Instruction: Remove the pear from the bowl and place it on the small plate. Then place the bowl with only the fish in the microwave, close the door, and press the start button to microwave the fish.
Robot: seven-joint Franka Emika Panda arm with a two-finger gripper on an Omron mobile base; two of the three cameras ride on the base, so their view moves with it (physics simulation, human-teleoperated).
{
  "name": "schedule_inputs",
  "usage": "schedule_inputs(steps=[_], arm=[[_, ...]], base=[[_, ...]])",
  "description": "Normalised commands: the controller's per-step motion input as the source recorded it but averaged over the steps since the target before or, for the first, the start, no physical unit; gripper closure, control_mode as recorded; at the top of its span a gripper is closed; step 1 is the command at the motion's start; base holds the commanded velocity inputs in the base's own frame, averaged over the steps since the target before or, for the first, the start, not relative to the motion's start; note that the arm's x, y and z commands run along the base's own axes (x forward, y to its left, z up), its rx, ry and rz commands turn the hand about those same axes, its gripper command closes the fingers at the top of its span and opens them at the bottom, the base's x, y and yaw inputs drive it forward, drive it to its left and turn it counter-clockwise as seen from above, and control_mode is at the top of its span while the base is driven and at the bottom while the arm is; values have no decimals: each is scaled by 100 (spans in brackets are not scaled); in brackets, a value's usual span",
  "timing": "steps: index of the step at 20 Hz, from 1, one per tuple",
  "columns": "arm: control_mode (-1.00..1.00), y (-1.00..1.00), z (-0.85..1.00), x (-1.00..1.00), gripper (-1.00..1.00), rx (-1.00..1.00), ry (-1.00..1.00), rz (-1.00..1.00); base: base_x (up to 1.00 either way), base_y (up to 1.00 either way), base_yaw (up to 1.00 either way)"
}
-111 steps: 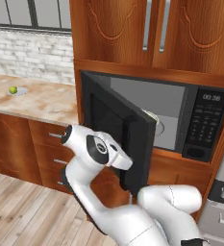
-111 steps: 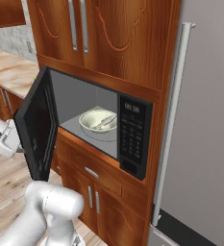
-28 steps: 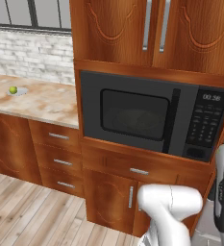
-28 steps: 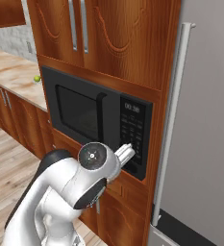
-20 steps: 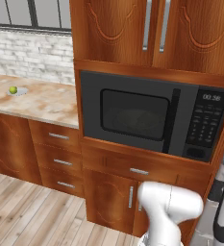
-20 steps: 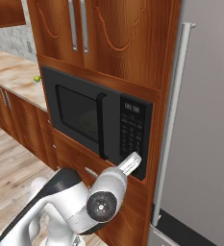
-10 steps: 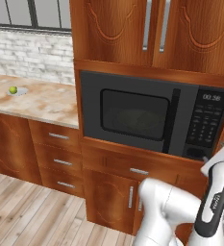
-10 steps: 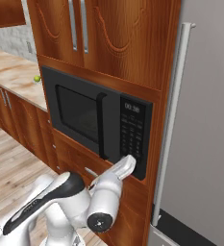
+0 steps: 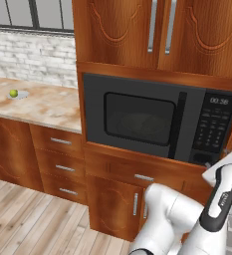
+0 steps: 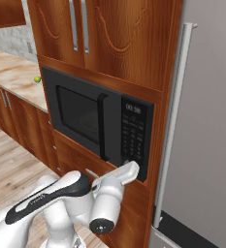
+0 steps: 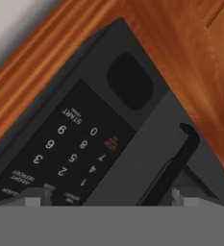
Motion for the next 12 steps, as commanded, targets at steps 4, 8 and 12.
schedule_inputs(steps=[4,8,12], arm=[[-100,-2,-7,43,-100,11,0,2],[-100,0,-19,53,-100,9,0,3],[-100,0,-41,37,-100,6,0,2]], base=[[0,0,0],[0,0,0],[0,0,0]])
